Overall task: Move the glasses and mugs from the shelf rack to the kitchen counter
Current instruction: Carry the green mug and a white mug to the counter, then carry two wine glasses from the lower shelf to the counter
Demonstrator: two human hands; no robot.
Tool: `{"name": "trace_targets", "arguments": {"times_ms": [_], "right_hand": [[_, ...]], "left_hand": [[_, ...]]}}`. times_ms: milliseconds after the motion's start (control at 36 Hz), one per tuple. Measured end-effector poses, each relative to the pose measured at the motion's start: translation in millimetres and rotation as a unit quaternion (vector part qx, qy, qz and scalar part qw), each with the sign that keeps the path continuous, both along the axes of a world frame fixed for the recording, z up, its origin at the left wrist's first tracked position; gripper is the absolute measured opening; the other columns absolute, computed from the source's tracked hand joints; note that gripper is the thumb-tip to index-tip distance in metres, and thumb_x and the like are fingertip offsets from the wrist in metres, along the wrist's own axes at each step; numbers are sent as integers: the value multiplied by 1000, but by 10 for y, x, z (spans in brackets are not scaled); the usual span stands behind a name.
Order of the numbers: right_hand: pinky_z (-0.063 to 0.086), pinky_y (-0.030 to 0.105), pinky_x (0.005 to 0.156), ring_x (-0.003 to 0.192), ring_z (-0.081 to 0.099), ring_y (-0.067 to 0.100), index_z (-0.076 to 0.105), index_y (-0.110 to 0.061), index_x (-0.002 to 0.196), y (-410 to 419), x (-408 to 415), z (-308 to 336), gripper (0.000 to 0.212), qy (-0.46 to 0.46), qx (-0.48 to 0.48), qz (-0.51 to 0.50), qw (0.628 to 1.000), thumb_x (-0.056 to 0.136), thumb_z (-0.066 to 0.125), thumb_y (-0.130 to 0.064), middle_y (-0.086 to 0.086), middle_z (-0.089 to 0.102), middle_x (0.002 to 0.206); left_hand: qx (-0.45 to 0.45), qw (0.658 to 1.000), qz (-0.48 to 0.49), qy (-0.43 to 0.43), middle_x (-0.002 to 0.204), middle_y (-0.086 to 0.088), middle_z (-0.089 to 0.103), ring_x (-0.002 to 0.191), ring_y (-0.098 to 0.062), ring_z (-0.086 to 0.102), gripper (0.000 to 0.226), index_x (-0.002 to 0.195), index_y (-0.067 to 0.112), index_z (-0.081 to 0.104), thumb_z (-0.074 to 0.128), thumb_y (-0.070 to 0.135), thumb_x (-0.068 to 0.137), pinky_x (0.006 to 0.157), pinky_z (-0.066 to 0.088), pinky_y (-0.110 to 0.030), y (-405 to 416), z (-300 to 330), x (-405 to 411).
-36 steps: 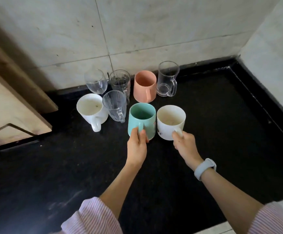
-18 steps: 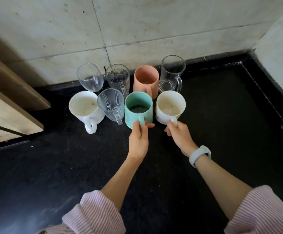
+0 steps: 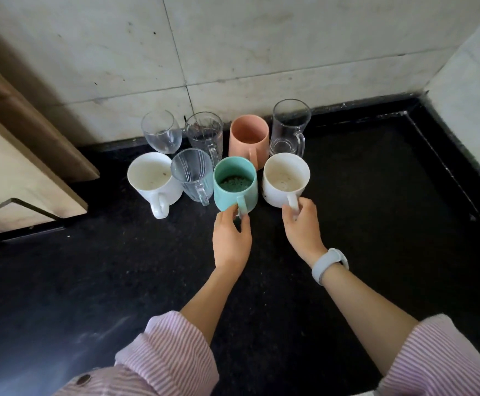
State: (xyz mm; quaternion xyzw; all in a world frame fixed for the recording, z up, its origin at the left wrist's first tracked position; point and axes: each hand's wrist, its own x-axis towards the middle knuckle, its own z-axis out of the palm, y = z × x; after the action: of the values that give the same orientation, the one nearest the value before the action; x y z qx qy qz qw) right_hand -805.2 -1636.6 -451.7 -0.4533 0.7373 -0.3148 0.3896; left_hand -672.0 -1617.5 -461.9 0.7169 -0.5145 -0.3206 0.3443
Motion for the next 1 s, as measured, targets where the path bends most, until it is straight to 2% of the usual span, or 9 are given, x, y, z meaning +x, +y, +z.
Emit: {"name": "trace_targets", "arguments": {"times_ms": [56,111,194,278,361,556,778,861,1000], "right_hand": [[44,33,89,106,48,21,47,-3,118,94,-11,71,33,43,-20,15,999,88,54,-16,12,49,117],[40,38,97,117,45,26,47,-5,121,208,0,150,36,123,-40,42,991,86,55,-13,14,50,122],[39,42,99,127,38,31,42,-8,129,393,100,281,44,233,-62,104,965,87,52,-17,14,44,135],[34,45,107,135,32,28,40,-10,133,540,311,392,45,293,-89,215,927,90,47,-22,10,42,142],[26,51,111,139,26,24,36,-17,136,659,669,471,47,303,-87,347,883,91,42,-27,3,39,146],[16,51,115,140,22,21,40,-23,136,1370,1940,750,43,237,-135,529,803,93,37,-30,-3,38,147],[21,45,113,136,30,19,46,-22,131,3275,3326,1278,39,159,-238,690,665,94,36,-30,-1,45,142],[27,42,110,130,37,21,49,-20,128,4215,3688,1449,38,134,-279,734,604,93,37,-28,1,50,137],[31,39,107,126,43,23,52,-16,125,5804,4161,1676,36,78,-324,800,500,92,41,-26,4,55,132]], "left_hand": [[8,999,-33,-40,113,-10,59,106,-25,56,32,119,8,55,56,18,89,89,46,-38,87,10,84],[25,991,-72,-108,126,-9,56,117,-27,50,37,125,11,51,55,21,89,98,42,-45,200,34,199],[19,971,-116,-206,133,-4,52,124,-23,45,40,128,14,49,53,24,90,103,34,-42,382,109,439],[28,949,-136,-282,134,0,50,129,-20,39,40,130,16,47,49,27,91,109,25,-41,572,242,759],[49,932,-114,-339,133,1,50,133,-18,34,39,129,18,47,46,30,92,114,18,-45,849,401,1165],[78,918,57,-384,131,1,54,130,-19,38,37,126,18,51,46,32,92,113,16,-48,2141,923,2329],[113,874,290,-373,131,0,54,128,-21,40,35,124,21,52,45,32,92,113,21,-49,4710,1425,3121],[126,844,368,-370,128,-1,56,124,-22,44,33,122,18,52,43,30,92,107,28,-47,5865,1578,3193],[159,767,501,-369,126,-6,57,121,-25,47,37,125,16,50,47,30,91,104,30,-42,7675,1814,3122]]}}
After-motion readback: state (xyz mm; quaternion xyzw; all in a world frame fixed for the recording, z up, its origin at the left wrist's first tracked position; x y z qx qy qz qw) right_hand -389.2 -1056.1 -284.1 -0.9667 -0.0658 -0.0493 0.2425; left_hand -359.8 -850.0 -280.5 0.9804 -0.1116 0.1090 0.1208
